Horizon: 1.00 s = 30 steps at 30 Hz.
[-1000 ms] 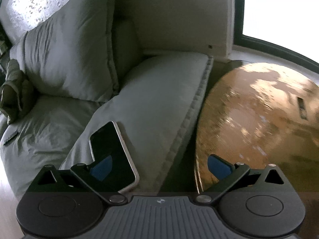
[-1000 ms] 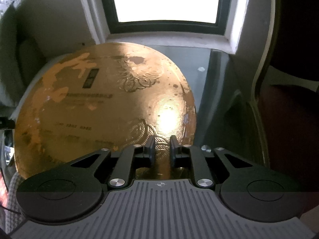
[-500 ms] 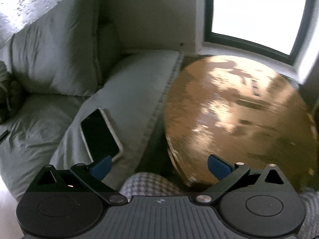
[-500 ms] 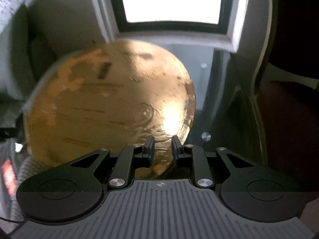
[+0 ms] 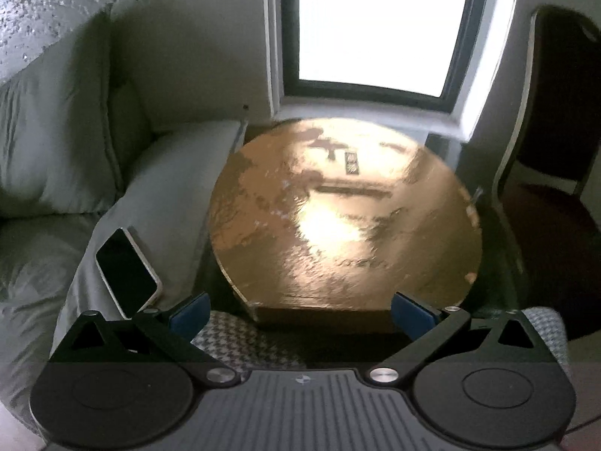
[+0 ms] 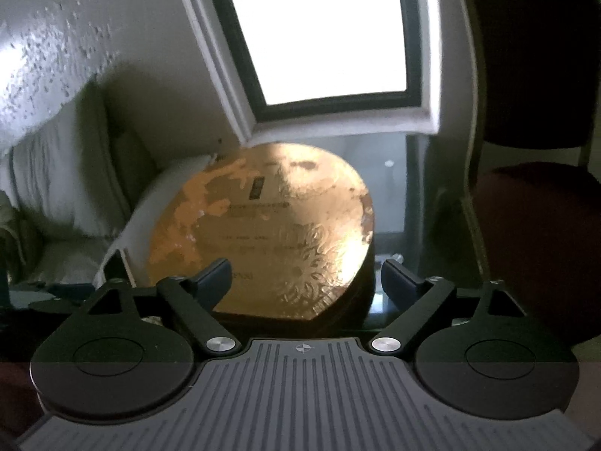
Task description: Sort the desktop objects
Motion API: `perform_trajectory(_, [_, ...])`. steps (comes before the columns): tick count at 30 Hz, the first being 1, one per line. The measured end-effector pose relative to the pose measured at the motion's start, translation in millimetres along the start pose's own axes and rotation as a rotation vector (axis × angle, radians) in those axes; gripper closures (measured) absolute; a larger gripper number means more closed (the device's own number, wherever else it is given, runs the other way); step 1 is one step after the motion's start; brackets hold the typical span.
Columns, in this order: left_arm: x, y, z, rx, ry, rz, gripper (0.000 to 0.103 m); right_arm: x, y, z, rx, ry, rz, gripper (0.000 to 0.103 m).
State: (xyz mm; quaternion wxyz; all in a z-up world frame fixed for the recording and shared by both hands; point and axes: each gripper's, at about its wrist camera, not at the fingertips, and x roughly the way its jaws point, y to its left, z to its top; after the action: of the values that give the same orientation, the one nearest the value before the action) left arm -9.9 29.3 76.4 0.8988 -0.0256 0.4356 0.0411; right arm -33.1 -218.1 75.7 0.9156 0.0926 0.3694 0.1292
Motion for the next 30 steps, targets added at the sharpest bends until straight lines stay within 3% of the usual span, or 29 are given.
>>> perform_trajectory(4, [-9.5,-14.0,-9.1,0.015,-0.029,-0.042,0.001,-20.5,1.9,-0.1,-0.029,0.007,-0.016,0.011])
perform_trajectory(9, [-6.6,-22.1,-13.7,0.031,-0.003,-0.082,0.001,-33.6,6.9,3.9,-0.073,0.035,-0.041,0.011])
perform_trajectory(17, [7.4,-30.8,-15.9,0.055,0.036,-0.111,0.001,-23.8,2.2,16.7,-0.040,0.074,-0.076,0.010])
perform_trajectory(23, [25.6,-40.9,-12.1,0.091,0.122,-0.071,0.001,-5.0,-27.6,3.6,0.094,0.020,-0.008,0.010])
perform_trajectory(27, [14.5,-47.2,-1.4,0.134,0.100,-0.062,0.001,-2.5,-33.2,-3.8,0.143,0.008,0.023,0.011])
perform_trajectory(30, [10.4,-51.4,1.7,0.168,0.095,-0.034,0.001,-2.5,-30.1,-6.8,0.128,0.006,-0.008,0.011])
